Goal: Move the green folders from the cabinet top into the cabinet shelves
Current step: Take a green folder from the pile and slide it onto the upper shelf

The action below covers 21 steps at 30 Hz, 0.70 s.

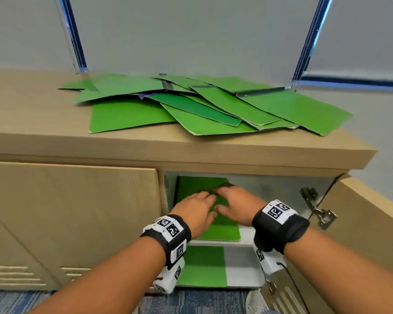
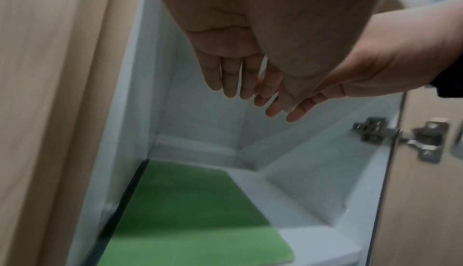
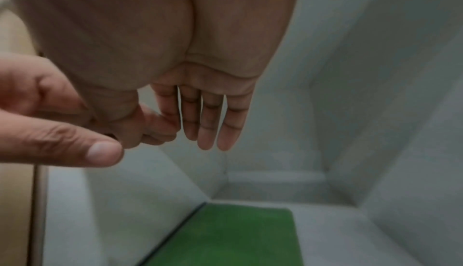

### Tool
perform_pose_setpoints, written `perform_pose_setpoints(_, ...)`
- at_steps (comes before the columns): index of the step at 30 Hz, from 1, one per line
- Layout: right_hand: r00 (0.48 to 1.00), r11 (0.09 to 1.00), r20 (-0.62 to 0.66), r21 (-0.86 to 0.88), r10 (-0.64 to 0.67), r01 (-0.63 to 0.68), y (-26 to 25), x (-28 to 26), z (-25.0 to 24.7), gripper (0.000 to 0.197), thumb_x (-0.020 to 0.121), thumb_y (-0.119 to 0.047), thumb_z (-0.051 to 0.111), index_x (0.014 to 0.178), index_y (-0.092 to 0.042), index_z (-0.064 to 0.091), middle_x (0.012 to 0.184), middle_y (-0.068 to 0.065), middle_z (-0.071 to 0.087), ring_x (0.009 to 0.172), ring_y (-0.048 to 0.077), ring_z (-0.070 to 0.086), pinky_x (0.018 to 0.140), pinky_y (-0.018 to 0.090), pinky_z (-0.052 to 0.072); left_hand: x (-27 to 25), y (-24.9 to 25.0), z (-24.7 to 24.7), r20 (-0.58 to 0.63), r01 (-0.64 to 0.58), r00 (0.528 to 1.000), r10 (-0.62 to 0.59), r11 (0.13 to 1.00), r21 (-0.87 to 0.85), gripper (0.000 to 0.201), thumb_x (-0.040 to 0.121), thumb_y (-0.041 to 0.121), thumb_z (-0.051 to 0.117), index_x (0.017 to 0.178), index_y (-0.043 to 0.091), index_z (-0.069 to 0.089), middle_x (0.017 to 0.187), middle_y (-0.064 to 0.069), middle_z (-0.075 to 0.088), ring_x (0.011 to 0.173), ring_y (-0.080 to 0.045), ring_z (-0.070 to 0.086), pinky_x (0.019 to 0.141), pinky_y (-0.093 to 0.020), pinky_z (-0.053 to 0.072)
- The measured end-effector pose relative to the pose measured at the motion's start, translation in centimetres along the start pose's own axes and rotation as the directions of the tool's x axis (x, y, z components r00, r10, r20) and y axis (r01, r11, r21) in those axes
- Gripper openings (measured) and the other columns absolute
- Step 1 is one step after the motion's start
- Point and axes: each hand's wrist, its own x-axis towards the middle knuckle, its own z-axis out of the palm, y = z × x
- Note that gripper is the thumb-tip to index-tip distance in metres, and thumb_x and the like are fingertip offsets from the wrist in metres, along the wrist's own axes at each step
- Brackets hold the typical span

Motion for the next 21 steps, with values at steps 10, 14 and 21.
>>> perform_pose_setpoints(10, 0.976, 0.994, -0.192, -0.054, -0.107, 0.099, -4.7, -6.3, -10.9, 0.025, 0.088, -0.033, 0.053, 0.112, -0.028, 0.058, 0.106, 0.0, 0.068, 0.093, 0.021, 0.063, 0.08, 0.033, 0.051, -2.1, 4.9, -12.7, -0.151, -0.077, 0.983, 0.1, 0.986, 0.151, 0.035, 0.094, 0.038, 0.043, 0.126, 0.026, 0.048, 0.123, 0.003, 0.054, 0.108, -0.021, 0.057, 0.083, -0.034, 0.048)
perform_pose_setpoints(14, 0.947, 0.99, -0.29, -0.035, -0.14, 0.136, -6.3, -7.2, -14.8, 0.007, 0.088, -0.026, 0.054, 0.094, -0.027, 0.058, 0.09, -0.002, 0.066, 0.079, 0.017, 0.058, 0.067, 0.029, 0.044, -1.9, 6.1, -17.3, -0.264, -0.117, 0.95, 0.166, 0.975, 0.191, 0.028, 0.092, 0.036, 0.041, 0.118, 0.027, 0.049, 0.104, 0.005, 0.056, 0.095, -0.017, 0.056, 0.073, -0.033, 0.048)
perform_pose_setpoints(21, 0.91, 0.986, -0.391, 0.142, 0.136, -0.086, -4.3, -4.5, -20.2, 0.03, 0.087, -0.028, 0.062, 0.113, -0.012, 0.065, 0.11, 0.005, 0.068, 0.103, 0.022, 0.061, 0.089, 0.032, 0.048, 1.2, 5.2, -21.1, -0.268, 0.048, 0.963, 0.02, 0.968, 0.246, 0.051, 0.089, 0.044, 0.047, 0.136, 0.024, 0.046, 0.134, 0.0, 0.048, 0.124, -0.021, 0.044, 0.102, -0.039, 0.04)
